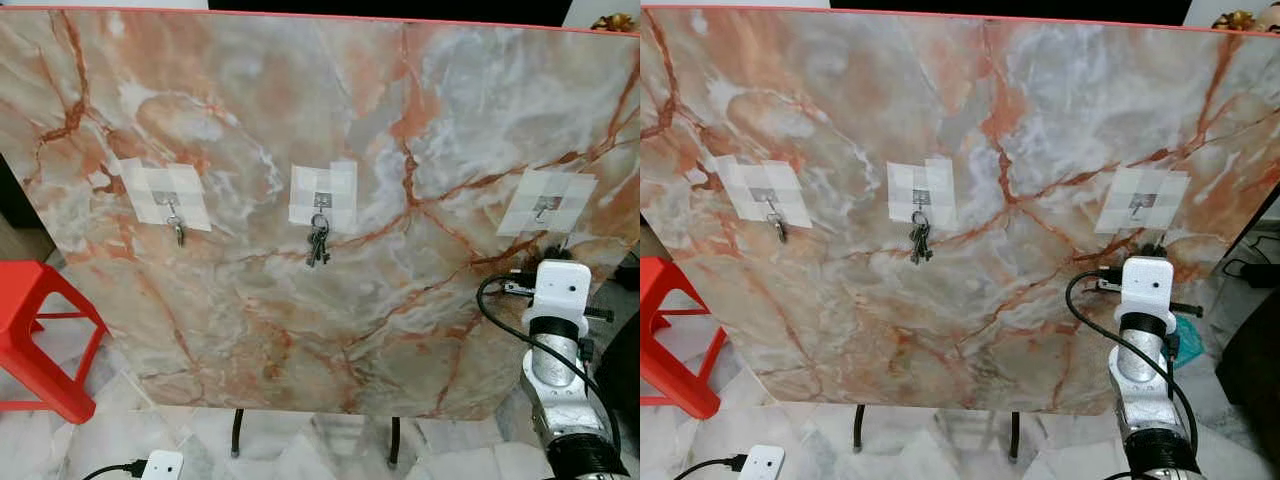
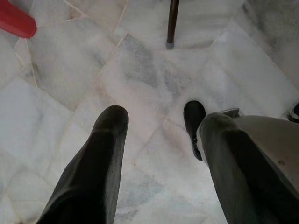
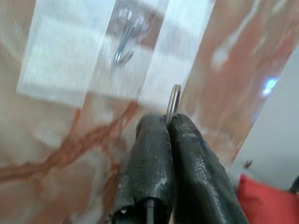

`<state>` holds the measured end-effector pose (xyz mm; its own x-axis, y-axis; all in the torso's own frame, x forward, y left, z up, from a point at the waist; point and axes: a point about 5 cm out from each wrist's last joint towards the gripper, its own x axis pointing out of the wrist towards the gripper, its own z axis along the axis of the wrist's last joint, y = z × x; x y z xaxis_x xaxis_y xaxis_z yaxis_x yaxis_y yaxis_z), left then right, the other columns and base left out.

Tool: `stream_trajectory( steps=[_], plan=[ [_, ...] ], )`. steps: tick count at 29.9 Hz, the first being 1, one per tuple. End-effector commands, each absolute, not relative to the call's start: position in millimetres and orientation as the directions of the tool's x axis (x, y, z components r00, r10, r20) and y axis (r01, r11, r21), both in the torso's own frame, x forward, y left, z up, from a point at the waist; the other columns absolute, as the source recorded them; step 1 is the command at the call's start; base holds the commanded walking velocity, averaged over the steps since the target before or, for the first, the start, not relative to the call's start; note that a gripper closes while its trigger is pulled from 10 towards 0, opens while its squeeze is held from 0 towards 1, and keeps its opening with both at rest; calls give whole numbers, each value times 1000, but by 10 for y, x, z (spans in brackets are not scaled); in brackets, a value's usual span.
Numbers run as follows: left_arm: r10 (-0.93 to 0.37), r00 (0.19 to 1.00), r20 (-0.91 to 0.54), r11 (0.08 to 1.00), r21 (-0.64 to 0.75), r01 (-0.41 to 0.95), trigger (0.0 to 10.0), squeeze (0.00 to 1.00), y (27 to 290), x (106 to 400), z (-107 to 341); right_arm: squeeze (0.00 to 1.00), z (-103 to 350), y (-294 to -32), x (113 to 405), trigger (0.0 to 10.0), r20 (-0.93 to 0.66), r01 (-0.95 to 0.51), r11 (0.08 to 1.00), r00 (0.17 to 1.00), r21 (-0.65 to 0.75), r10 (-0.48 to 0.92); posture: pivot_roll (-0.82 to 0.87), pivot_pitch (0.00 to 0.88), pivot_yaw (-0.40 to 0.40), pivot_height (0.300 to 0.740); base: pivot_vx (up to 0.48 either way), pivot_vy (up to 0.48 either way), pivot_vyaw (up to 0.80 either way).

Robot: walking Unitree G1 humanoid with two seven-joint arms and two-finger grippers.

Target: Hang keys on a hook

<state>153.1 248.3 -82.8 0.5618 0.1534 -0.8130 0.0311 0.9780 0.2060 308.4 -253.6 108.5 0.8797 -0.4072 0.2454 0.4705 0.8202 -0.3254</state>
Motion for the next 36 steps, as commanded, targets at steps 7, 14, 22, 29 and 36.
stream_trajectory(
  steps=[7,14,22,29,36],
  plan=[
    [146,560,-816,980,196,30,10000,0,2450,1518,-843,0,1192,-2619,3023,10000,326,566,751,820,-339,-471,16,0,-67,740,0,0,0],
    [144,560,-816,980,196,33,10000,0,2449,1519,-842,0,1228,-2609,3037,10000,346,551,742,830,-382,-438,11,0,-64,740,0,0,0],
    [145,559,-816,980,196,31,10000,0,2448,1520,-843,0,1260,-2508,3081,10000,372,499,731,860,-466,-350,13,0,-65,740,0,0,0],
    [146,560,-816,980,197,31,10000,0,2448,1521,-842,0,1238,-2433,3099,10000,358,460,751,880,-474,-313,16,0,-66,740,0,0,0],
    [146,560,-816,980,196,30,10000,0,2447,1520,-843,0,1249,-2421,3086,10000,373,470,740,874,-482,-312,15,0,-63,740,0,0,0]
  ],
)
